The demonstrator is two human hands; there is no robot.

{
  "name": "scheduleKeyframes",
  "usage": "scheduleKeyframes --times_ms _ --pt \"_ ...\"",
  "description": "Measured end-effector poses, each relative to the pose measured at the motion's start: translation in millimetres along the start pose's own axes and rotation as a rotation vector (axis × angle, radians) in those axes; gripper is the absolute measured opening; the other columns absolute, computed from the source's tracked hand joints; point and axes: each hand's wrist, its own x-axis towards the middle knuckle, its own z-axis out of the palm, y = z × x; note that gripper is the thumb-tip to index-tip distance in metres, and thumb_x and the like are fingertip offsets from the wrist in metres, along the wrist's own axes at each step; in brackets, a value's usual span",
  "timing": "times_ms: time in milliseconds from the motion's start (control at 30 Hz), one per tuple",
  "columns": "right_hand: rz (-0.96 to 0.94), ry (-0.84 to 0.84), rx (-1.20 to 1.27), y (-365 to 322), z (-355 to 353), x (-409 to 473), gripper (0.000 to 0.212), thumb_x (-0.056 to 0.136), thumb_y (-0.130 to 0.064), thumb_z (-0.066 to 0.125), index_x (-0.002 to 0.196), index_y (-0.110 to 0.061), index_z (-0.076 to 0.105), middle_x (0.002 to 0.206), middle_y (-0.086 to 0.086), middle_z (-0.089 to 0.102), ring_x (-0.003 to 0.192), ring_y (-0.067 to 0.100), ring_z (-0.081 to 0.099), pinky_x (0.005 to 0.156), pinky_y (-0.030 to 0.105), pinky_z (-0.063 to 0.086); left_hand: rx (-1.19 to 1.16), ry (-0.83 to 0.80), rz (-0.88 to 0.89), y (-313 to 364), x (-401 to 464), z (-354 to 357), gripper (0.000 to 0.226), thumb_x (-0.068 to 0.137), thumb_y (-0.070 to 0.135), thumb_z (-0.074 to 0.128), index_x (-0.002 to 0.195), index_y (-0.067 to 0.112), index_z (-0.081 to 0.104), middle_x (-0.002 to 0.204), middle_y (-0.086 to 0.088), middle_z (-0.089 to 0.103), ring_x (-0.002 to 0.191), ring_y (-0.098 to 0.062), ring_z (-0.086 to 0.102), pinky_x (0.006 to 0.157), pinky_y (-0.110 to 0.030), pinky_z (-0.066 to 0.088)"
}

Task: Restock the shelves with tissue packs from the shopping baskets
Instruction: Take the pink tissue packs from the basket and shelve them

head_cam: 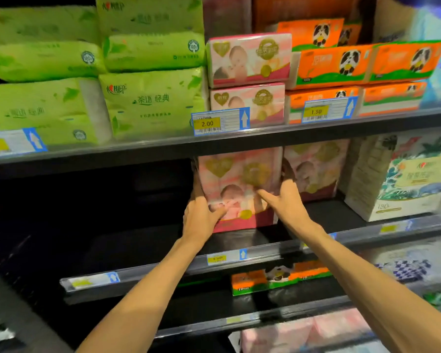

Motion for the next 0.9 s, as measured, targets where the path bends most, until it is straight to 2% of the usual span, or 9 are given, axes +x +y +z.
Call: scheduleKeyframes --times_ms 100,167,233,367,400,433,500,667,900 --pt "-0.106 0.02 -0.143 0 0 -22 0.068 0.081 -0.052 0.081 0.11 0.0 0.047 0.106 0.012 0.045 0.097 0.028 0.05 0.076 0.041 0.049 0.032 0.042 -0.001 7 0 8 0.052 0.085 0.046 0.079 0.063 0.016 0.043 0.061 0.0 0.052 0.06 -0.025 0.057 0.054 -0.033 0.037" --pt "-0.096 0.028 -0.237 1 1 -24 0.063 0.085 -0.047 0.079 0.11 0.0 0.045 0.109 0.017 0.043 0.103 0.038 0.049 0.075 0.049 0.052 0.074 0.049 -0.017 9 4 15 0.059 0.085 0.053 0.076 0.058 0.014 0.041 0.058 0.0 0.048 0.058 -0.024 0.052 0.054 -0.033 0.036" --pt "-0.066 0.031 -0.363 4 3 -13 0.052 0.091 -0.043 0.075 0.104 -0.001 0.048 0.104 0.018 0.044 0.109 0.042 0.045 0.07 0.045 0.048 0.134 0.024 -0.054 14 9 23 0.061 0.087 0.055 0.073 0.059 0.008 0.045 0.059 -0.002 0.049 0.064 -0.026 0.054 0.058 -0.034 0.04" --pt "-0.018 -0.036 -0.562 8 8 9 0.046 0.1 -0.034 0.064 0.115 0.009 0.061 0.11 0.03 0.061 0.107 0.044 0.053 0.066 0.043 0.043 0.113 0.009 -0.064 25 25 43 0.027 0.093 0.027 0.07 0.09 0.002 0.063 0.084 -0.019 0.063 0.091 -0.041 0.066 0.068 -0.034 0.041" --pt "-0.044 -0.051 -0.6 11 10 12 0.043 0.101 -0.032 0.062 0.118 0.008 0.062 0.112 0.029 0.063 0.106 0.045 0.056 0.07 0.045 0.048 0.078 0.04 -0.055 26 30 46 0.035 0.092 0.024 0.071 0.115 0.0 0.061 0.097 -0.023 0.065 0.095 -0.042 0.066 0.069 -0.034 0.041" --pt "-0.073 -0.033 -0.604 12 12 15 0.045 0.102 -0.031 0.06 0.127 0.006 0.06 0.116 0.029 0.063 0.106 0.045 0.056 0.074 0.046 0.051 0.052 0.063 -0.048 26 38 49 0.061 0.091 0.025 0.074 0.14 0.002 0.047 0.112 -0.024 0.066 0.099 -0.042 0.066 0.072 -0.036 0.045" --pt "-0.123 0.048 -0.566 13 18 23 0.069 0.099 -0.038 0.06 0.149 0.005 0.039 0.124 0.031 0.055 0.104 0.045 0.054 0.069 0.045 0.05 0.035 0.093 -0.03 26 51 52 0.099 0.088 0.034 0.078 0.16 0.014 0.013 0.134 -0.021 0.06 0.107 -0.043 0.066 0.082 -0.045 0.053" --pt "-0.14 0.228 -0.807 26 43 45 0.082 0.104 -0.058 0.033 0.156 0.005 0.026 0.127 0.032 0.052 0.105 0.043 0.054 0.088 0.05 0.049 0.025 0.075 -0.071 22 76 64 0.105 0.087 0.041 0.078 0.16 0.017 0.007 0.146 -0.021 0.052 0.119 -0.047 0.061 0.093 -0.051 0.05" --pt "-0.235 0.301 -0.658 34 41 47 0.085 0.102 -0.054 0.05 0.161 -0.001 0.02 0.122 0.023 0.05 0.099 0.035 0.047 0.081 0.041 0.04 0.069 0.063 -0.059 13 85 64 0.105 0.084 0.048 0.079 0.158 0.019 0.01 0.147 -0.016 0.051 0.117 -0.046 0.062 0.092 -0.053 0.051"
